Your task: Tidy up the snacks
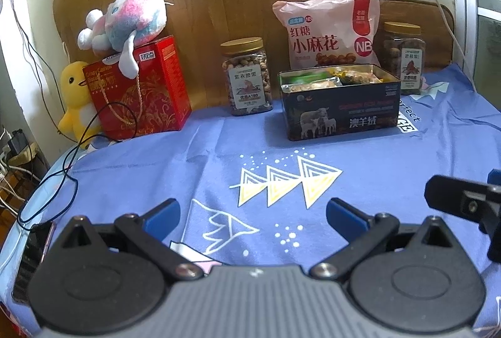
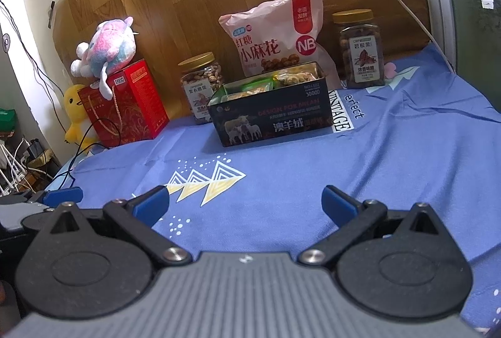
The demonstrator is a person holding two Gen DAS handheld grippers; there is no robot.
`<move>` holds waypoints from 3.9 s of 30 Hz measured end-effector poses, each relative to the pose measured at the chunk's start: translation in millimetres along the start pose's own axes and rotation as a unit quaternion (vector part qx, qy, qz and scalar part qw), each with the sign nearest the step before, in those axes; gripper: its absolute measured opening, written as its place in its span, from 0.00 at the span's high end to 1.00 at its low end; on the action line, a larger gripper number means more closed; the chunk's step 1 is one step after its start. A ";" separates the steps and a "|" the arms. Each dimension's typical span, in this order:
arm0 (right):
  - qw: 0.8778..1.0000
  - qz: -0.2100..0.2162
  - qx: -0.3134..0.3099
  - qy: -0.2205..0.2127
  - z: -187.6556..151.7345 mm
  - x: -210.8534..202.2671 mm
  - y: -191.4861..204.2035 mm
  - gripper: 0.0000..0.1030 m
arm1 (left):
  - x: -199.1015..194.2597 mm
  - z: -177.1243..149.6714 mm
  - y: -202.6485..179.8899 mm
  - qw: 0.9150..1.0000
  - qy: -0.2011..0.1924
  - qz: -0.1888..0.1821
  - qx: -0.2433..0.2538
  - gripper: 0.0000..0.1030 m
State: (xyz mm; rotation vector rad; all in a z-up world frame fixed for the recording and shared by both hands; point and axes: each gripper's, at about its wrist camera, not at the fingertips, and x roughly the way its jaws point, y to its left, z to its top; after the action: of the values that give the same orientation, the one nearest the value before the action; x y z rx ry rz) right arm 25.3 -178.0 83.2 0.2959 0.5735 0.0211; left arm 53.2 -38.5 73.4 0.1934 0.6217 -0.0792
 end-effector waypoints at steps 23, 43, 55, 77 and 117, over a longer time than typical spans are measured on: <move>0.991 -0.014 -0.135 0.019 -11.5 4.8 39.0 0.00 | 8.0 -11.9 49.9 0.997 0.025 0.057 -0.037 0.00; 0.981 0.065 -0.147 0.107 -39.3 24.7 67.8 0.00 | 14.9 -22.9 72.5 0.994 0.045 0.085 -0.048 0.00; 0.982 0.066 -0.142 0.106 -38.2 25.0 63.3 0.00 | 15.1 -20.5 65.4 0.995 0.044 0.084 -0.038 0.00; 0.999 -0.008 -0.018 0.037 -2.9 -8.1 -24.3 0.00 | -4.4 14.0 -15.5 0.999 -0.014 0.026 0.030 0.00; 1.000 -0.015 0.006 0.022 -0.3 -17.8 -41.7 0.00 | -9.4 12.6 -39.1 0.996 -0.031 0.042 0.067 0.00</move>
State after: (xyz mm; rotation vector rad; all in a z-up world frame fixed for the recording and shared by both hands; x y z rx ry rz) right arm 7.6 -219.7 80.6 0.3000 0.6216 -0.0047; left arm 47.6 -79.2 82.8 0.3460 0.5450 -0.0449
